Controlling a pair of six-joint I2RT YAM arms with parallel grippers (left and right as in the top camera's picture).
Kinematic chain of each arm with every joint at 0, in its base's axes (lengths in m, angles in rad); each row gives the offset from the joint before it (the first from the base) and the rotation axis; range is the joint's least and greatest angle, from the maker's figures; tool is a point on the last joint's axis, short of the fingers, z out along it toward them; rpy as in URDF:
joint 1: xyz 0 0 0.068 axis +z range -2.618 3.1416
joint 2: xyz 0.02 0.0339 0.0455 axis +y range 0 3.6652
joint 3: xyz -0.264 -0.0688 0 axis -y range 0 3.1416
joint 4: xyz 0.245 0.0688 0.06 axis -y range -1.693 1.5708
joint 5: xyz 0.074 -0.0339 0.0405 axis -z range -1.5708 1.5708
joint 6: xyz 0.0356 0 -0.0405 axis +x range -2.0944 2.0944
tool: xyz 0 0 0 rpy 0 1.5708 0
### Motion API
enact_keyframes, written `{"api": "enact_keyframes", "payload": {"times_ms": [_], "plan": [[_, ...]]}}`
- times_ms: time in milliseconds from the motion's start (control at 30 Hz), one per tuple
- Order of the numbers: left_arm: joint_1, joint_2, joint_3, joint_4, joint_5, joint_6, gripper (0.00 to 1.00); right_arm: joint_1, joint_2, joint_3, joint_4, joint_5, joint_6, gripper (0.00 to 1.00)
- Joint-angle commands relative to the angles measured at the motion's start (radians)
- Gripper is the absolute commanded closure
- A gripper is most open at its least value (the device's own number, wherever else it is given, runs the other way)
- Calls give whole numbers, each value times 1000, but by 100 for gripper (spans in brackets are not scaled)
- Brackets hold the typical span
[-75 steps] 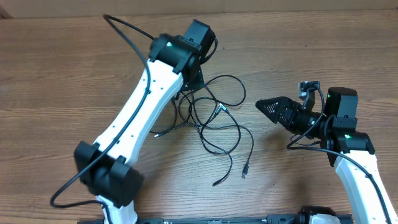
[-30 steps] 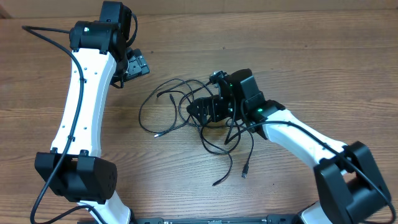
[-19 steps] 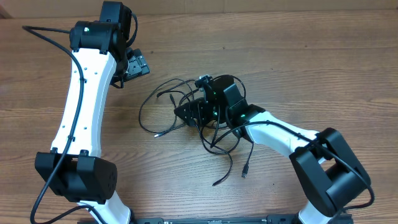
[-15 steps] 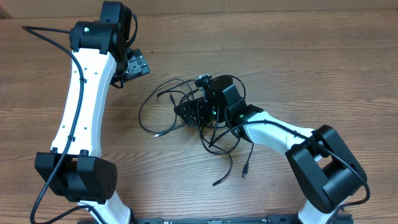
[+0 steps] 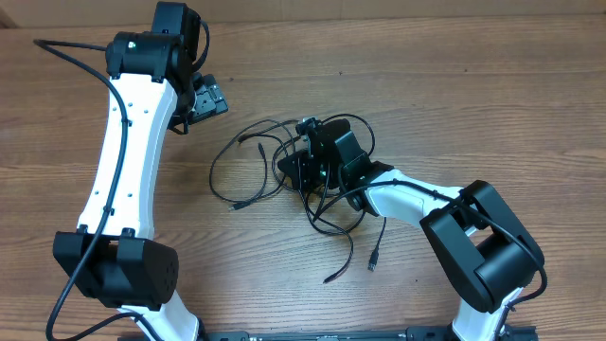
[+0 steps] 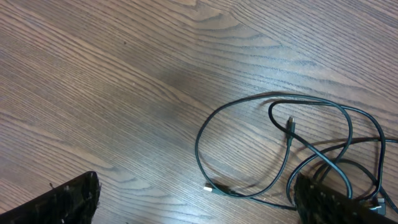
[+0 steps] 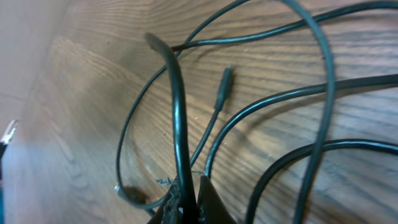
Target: Untangle cables
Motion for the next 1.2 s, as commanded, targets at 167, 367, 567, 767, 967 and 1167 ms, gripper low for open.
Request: {"api": "enact_keyframes", "payload": {"times_ms": [167,367,567,767,967,1167], "plan": [[-1,-19,6,2,4,11,0,-32,-187,29,-117,-70,30,96],[-1,-19,6,2,4,11,0,-97,-537,57,-217,-69,30,96],[-1,-19,6,2,4,12,0,-149,-886,107,-230,-37,31,96],[-1,-19,6,2,4,12,0,-154,-1029,197,-229,67,30,96],[-1,-19,6,2,4,11,0,-154,-1030,328,-221,124,29,96],[-1,-19,6,2,4,11,0,-155,-1029,421,-147,191,26,96]]}}
